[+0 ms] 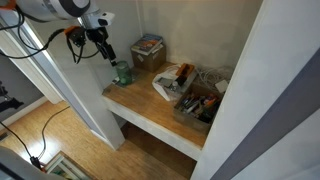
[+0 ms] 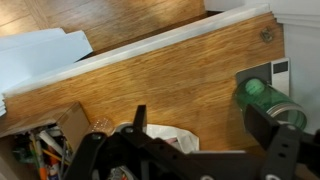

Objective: Move the green bottle backwards

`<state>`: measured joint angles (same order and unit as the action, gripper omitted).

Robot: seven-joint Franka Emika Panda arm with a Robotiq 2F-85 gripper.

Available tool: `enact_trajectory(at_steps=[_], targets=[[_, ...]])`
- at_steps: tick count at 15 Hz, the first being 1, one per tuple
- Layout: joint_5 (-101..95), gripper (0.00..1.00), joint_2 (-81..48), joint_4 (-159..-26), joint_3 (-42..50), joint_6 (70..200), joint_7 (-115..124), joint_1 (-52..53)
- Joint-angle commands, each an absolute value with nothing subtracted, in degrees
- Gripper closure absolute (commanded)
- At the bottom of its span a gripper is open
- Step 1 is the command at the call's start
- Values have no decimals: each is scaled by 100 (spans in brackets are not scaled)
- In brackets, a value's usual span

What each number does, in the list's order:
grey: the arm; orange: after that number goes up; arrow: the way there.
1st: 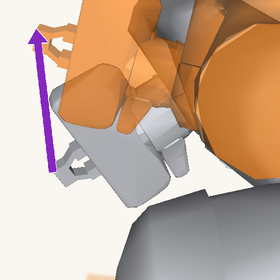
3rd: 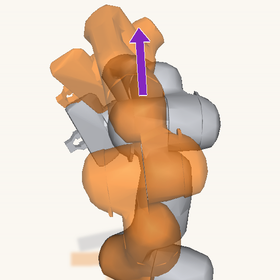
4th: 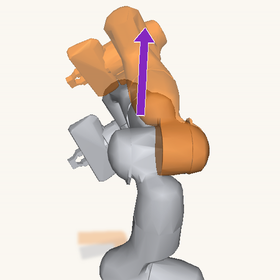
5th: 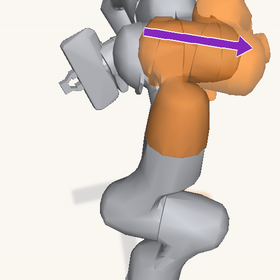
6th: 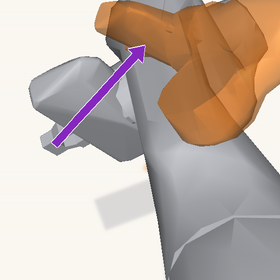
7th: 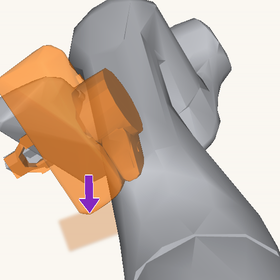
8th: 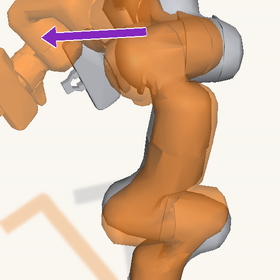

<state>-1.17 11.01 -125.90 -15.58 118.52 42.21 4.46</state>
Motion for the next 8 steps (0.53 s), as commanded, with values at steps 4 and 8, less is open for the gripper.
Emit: enact_trajectory(at_steps=[4,8], targets=[[-156,0,-154,-11747,-1475,12705,4772,733],[-98,0,-902,-11193,-1333,13094,4682,881]])
